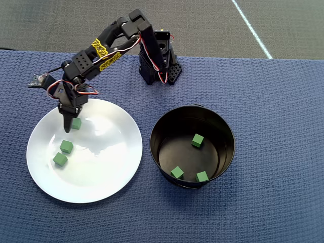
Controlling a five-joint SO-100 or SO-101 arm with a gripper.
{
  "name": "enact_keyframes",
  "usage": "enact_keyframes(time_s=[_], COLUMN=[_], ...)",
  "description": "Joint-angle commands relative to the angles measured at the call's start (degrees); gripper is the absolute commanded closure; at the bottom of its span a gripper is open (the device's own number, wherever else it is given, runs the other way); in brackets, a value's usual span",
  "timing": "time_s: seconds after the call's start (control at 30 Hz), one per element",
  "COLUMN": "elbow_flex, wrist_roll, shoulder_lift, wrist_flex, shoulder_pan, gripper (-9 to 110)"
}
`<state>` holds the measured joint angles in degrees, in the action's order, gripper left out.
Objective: Pick up the green cubes from the white plate and place them in the black recipient
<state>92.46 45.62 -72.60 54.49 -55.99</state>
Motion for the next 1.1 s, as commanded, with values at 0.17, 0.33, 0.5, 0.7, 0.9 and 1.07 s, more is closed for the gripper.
enact_keyframes(time_s=[0.17,0.33,0.5,0.7,0.9,1.07], elbow_flex=[-4.1,-2.9,0.1,1.9,2.2,1.3], wrist_roll=[1.4,2.0,2.5,2.3,0.8,-3.4], shoulder_lift=[1.2,0.8,-0.6,-1.8,-2.5,-5.0], wrist_flex=[-0.8,-1.1,-2.9,-4.3,-5.2,-4.0], shoulder_pan=[0.0,0.3,0.8,1.2,1.2,1.1], gripper=[80,80,80,86,101,102])
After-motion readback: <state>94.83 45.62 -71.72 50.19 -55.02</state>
